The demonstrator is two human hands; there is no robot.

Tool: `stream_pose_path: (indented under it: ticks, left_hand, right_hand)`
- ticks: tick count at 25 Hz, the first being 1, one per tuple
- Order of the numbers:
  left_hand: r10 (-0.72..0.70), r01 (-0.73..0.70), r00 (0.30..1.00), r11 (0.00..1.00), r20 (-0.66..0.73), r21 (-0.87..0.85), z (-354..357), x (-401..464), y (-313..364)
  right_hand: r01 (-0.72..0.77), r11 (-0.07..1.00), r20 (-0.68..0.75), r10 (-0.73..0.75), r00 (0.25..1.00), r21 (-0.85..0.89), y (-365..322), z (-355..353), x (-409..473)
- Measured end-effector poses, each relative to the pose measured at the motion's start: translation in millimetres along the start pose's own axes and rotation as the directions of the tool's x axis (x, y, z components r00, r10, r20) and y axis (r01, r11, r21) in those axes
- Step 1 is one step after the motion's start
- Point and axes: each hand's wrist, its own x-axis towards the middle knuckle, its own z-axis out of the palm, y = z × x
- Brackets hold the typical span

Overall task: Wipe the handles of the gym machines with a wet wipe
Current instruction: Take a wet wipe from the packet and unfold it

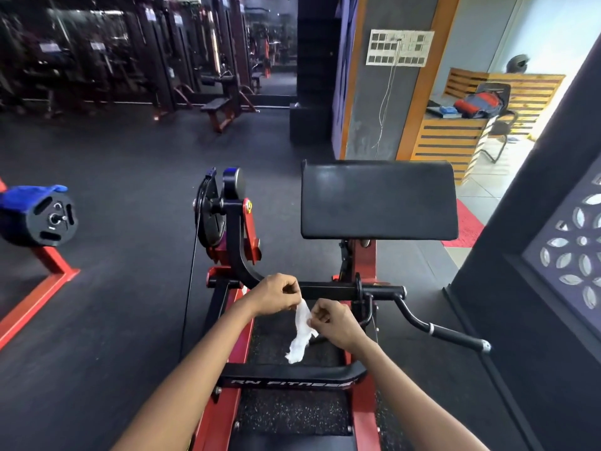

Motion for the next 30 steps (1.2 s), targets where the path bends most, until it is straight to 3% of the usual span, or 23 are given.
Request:
stream_pose_path:
  ticks: [4,7,11,15,19,24,28,30]
  left_hand:
    - [-0.040,0.040,0.999,0.999,-0.009,-0.022,-0.3,-3.2,-13.4]
    - [-0.106,0.101,0.994,0.975,-0.018,-0.199,2.5,-2.6,-23.6]
    - [-0.238,0.194,0.971,0.773,0.006,-0.604,11.1,2.2,-24.6]
    - [-0.314,0.201,0.950,0.609,0.000,-0.767,29.7,12.2,-19.7]
    - [-0.452,0.257,0.891,0.580,-0.043,-0.773,45.2,25.1,-16.2]
    - [-0.527,0.312,0.850,0.518,-0.010,-0.796,49.2,32.7,-9.8]
    - [-0.430,0.297,0.890,0.297,0.150,-0.907,41.6,26.8,-7.5]
    - [-0.341,0.275,0.926,0.323,0.160,-0.906,36.4,22.3,-12.9]
  right_hand:
    - [-0.069,0.997,-0.038,0.070,0.997,0.030,6.6,-14.8,1.3]
    - [-0.152,0.954,-0.033,0.166,0.986,0.258,3.1,-31.5,5.8]
    - [-0.182,0.851,0.011,0.202,0.979,0.493,0.3,-43.9,9.8]
    - [-0.253,0.601,0.103,0.273,0.956,0.758,1.0,-46.1,13.7]
    - [-0.313,0.486,0.133,0.368,0.920,0.816,4.9,-51.9,16.1]
    - [-0.414,0.430,0.181,0.486,0.855,0.802,16.3,-52.4,17.2]
    - [-0.414,0.309,0.253,0.449,0.857,0.856,16.1,-59.5,16.6]
    - [-0.426,0.304,0.251,0.476,0.843,0.852,17.8,-65.4,15.1]
